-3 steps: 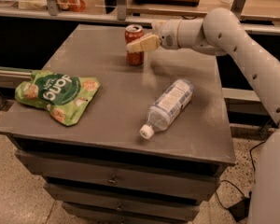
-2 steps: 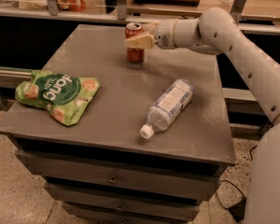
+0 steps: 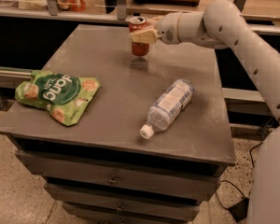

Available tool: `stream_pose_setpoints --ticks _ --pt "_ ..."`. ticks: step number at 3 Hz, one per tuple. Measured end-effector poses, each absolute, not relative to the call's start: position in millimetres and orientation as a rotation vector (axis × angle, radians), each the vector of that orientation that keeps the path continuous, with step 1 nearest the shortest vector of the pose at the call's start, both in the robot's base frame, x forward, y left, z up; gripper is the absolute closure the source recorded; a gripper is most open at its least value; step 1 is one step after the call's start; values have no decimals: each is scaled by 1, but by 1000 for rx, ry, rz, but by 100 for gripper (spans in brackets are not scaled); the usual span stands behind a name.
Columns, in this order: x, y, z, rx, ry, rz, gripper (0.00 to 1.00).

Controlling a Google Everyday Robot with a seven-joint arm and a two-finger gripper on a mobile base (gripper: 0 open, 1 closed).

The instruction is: Pick coke can

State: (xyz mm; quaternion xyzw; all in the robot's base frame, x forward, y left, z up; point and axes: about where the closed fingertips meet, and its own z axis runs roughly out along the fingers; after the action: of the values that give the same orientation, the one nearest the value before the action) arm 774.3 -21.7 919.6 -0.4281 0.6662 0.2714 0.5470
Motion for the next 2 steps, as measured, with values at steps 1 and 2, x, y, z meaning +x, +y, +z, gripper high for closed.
stream_pose_setpoints --ticks 1,2 --pt "778 -32 942 -986 1570 663 100" --pt "787 -51 1005 -946 1504 691 100"
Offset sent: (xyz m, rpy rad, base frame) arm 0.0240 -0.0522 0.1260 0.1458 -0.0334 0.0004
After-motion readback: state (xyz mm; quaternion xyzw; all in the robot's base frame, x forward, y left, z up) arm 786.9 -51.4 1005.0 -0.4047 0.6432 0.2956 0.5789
